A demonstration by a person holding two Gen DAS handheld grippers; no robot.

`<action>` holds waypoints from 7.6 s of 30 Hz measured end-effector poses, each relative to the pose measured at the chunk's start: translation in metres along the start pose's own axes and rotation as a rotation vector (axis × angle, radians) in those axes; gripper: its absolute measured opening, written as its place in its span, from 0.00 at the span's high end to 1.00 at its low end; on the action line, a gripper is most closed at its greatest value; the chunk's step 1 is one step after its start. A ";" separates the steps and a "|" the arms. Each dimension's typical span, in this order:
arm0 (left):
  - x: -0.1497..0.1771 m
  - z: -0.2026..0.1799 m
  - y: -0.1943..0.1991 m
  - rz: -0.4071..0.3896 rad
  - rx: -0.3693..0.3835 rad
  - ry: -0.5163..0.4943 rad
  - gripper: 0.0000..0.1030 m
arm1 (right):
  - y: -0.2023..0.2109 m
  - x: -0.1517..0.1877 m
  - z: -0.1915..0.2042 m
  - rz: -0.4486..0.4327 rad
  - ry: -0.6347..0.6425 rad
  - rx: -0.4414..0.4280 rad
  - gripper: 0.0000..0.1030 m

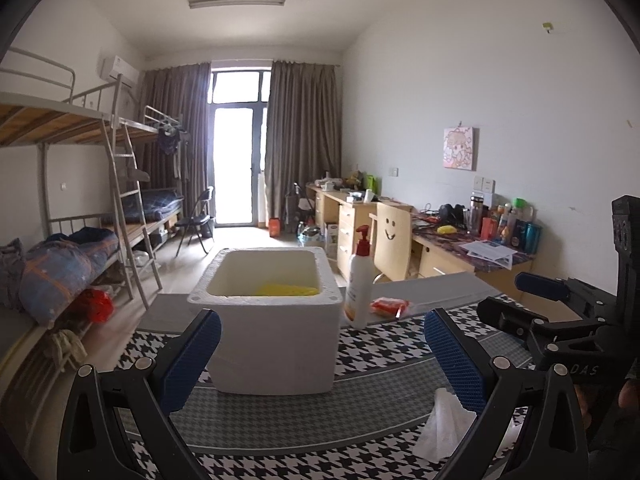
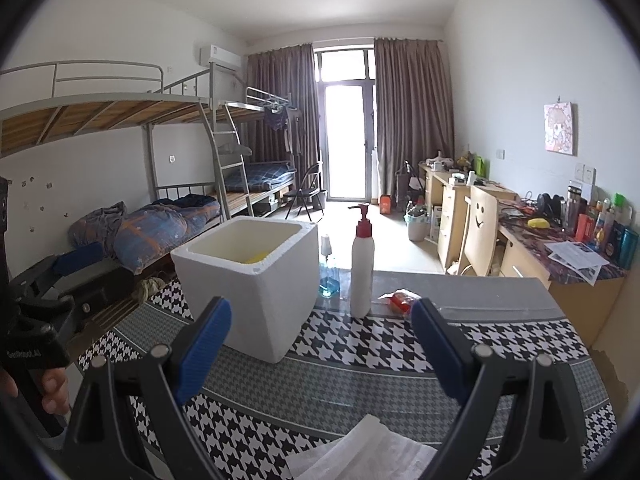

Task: Organize soft objects
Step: 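Approach the white tissue on the table with both tools, then lower both open tools down onto the white tissue sheet, then close the left tool on an edge of the white tissue, then close the right tool on the tissue beside the left tool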

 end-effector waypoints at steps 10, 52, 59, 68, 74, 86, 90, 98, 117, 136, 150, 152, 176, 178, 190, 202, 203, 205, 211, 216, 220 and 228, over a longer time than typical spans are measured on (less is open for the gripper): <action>0.009 -0.005 -0.004 0.022 0.028 0.013 0.01 | 0.003 0.009 -0.003 0.011 -0.001 0.024 0.09; 0.044 -0.054 -0.023 0.101 0.159 -0.024 0.01 | 0.028 0.054 -0.043 0.078 -0.080 0.186 0.09; 0.053 -0.062 -0.028 0.137 0.179 -0.030 0.01 | 0.032 0.059 -0.048 0.088 -0.080 0.200 0.09; 0.065 -0.071 -0.035 0.175 0.195 -0.043 0.01 | 0.035 0.068 -0.057 0.109 -0.096 0.217 0.09; 0.073 -0.081 -0.041 0.204 0.219 -0.056 0.01 | 0.039 0.075 -0.065 0.120 -0.107 0.231 0.09; 0.083 -0.099 -0.046 0.249 0.259 -0.067 0.01 | 0.056 0.087 -0.073 0.135 -0.095 0.270 0.09; 0.090 -0.106 -0.051 0.283 0.272 -0.081 0.01 | 0.061 0.094 -0.075 0.149 -0.092 0.262 0.09; 0.105 -0.119 -0.063 0.339 0.293 -0.096 0.01 | 0.067 0.108 -0.081 0.176 -0.110 0.253 0.09; 0.142 -0.140 -0.093 0.526 0.334 -0.124 0.07 | 0.071 0.133 -0.092 0.241 -0.146 0.236 0.09; 0.164 -0.156 -0.104 0.629 0.355 -0.181 0.36 | 0.070 0.155 -0.084 0.290 -0.123 0.119 0.09; 0.163 -0.180 -0.100 0.608 0.427 -0.258 0.91 | 0.069 0.162 -0.079 0.313 -0.125 0.082 0.09; 0.163 -0.178 -0.100 0.609 0.427 -0.249 0.92 | 0.069 0.162 -0.077 0.313 -0.122 0.065 0.09; 0.162 -0.166 -0.103 0.632 0.407 -0.187 0.93 | 0.062 0.172 -0.058 0.376 0.079 -0.085 0.69; 0.161 -0.162 -0.104 0.633 0.402 -0.179 0.93 | 0.067 0.172 -0.058 0.377 0.079 -0.085 0.74; 0.151 -0.132 -0.107 0.599 0.327 -0.142 0.93 | 0.084 0.168 -0.067 0.356 0.035 -0.012 0.84; 0.152 -0.121 -0.103 0.601 0.303 -0.132 0.93 | 0.085 0.172 -0.090 0.372 -0.002 0.106 0.67; 0.152 -0.120 -0.103 0.601 0.302 -0.132 0.93 | 0.086 0.170 -0.090 0.361 0.021 0.118 0.49; 0.153 -0.120 -0.102 0.604 0.301 -0.131 0.93 | 0.088 0.166 -0.087 0.343 0.048 0.105 0.30; 0.155 -0.123 -0.099 0.614 0.319 -0.134 0.93 | 0.077 0.163 -0.062 0.343 0.169 0.031 0.29; 0.156 -0.129 -0.098 0.617 0.339 -0.140 0.93 | 0.063 0.166 -0.060 0.375 0.195 0.001 0.31; 0.157 -0.129 -0.098 0.619 0.342 -0.142 0.93 | 0.057 0.168 -0.060 0.415 0.160 -0.054 0.61; 0.157 -0.126 -0.100 0.614 0.325 -0.131 0.93 | 0.060 0.159 -0.066 0.424 0.074 -0.043 0.86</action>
Point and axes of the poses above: each gripper's, at about its wrist camera, not at the fingertips, and y roughly against the way its jaws point, z to its left, x to its underside, the point moved 2 cm from there along -y, roughly the way its jaws point, and after that the axes turned 10 degrees about -z, right-handed, at the moved point
